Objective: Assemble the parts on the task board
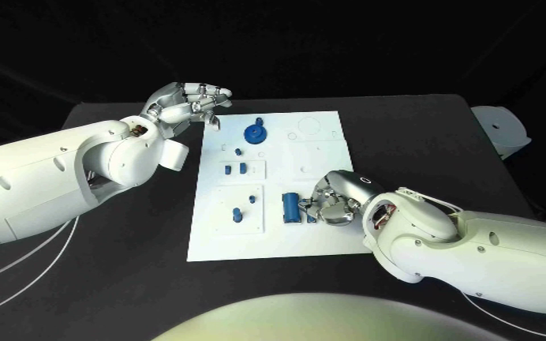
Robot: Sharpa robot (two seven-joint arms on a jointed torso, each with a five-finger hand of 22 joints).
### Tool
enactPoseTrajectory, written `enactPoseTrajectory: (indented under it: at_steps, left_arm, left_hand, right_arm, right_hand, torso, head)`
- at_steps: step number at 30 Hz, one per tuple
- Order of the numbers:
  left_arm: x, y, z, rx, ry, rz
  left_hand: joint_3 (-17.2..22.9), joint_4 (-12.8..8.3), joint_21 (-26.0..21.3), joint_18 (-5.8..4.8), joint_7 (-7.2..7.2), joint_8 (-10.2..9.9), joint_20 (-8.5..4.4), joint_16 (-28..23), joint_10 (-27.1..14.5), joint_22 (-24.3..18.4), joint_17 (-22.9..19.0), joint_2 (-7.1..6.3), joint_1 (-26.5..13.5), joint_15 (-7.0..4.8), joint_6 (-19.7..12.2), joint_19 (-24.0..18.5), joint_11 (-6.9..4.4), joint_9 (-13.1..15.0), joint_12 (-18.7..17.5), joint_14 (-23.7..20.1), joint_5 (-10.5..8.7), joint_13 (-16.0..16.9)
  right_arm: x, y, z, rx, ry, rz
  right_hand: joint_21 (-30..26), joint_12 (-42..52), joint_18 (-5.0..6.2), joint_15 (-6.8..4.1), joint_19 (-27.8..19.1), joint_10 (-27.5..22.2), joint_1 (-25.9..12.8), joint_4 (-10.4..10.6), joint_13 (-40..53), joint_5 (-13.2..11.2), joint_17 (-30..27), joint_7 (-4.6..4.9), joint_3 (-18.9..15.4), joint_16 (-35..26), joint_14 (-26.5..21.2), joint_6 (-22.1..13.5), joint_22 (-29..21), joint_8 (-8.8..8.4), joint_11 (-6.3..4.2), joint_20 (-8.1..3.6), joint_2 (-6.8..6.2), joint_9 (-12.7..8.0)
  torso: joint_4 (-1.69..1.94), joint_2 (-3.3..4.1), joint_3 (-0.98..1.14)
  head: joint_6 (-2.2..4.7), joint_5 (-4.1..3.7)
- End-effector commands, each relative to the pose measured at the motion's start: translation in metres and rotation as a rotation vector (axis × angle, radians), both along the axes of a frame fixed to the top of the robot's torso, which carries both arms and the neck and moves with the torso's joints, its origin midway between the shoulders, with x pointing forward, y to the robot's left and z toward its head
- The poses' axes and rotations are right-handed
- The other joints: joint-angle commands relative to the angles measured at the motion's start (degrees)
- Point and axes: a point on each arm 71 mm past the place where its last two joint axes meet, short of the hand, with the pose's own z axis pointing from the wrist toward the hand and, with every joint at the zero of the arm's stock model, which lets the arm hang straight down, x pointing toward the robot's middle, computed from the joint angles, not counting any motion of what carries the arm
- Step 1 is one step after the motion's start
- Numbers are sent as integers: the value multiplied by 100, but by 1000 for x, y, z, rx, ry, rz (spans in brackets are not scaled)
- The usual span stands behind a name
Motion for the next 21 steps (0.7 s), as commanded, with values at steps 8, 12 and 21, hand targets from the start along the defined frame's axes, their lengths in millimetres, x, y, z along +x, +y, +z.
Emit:
enactPoseTrajectory:
  at_steps: [8,12,21]
  left_arm:
    - [-1,-2,1,-11,1,-17]
    - [-1,-2,1,-11,1,-17]
    - [-1,-2,1,-10,1,-16]
  left_hand:
    - [22,5,-33,37,-10,29,12,27,-46,-8,-5,-25,-43,12,-44,-3,11,9,20,-42,-9,9]
    - [27,9,-36,37,-10,32,14,29,-52,-10,-10,-17,-47,13,-47,-2,11,12,28,-44,-7,9]
    - [33,8,-37,37,-10,34,14,30,-54,-11,-11,-10,-43,13,-47,-2,10,13,32,-44,-5,9]
  right_arm:
    - [-1,-5,0,-23,-17,7]
    - [0,-8,0,-30,-22,5]
    - [-1,-10,1,-43,-31,10]
  right_hand:
    - [31,-14,-39,-46,599,259,270,-86,964,70,1459,-2,-9,25,597,-2,1506,-10,-44,-32,162,-19]
    - [31,-4,-39,-45,599,262,482,-90,972,-119,1465,-1,17,27,598,-8,1506,-6,-42,-32,232,-32]
    - [31,36,-39,-52,599,275,829,-190,994,-376,1471,-13,112,30,600,-19,1506,9,-54,-36,233,-48]
  torso:
    - [-11,-3,7]
    - [-12,-1,8]
    - [-5,4,8]
  head:
    - [6,-6]
    - [11,-9]
    - [13,-26]
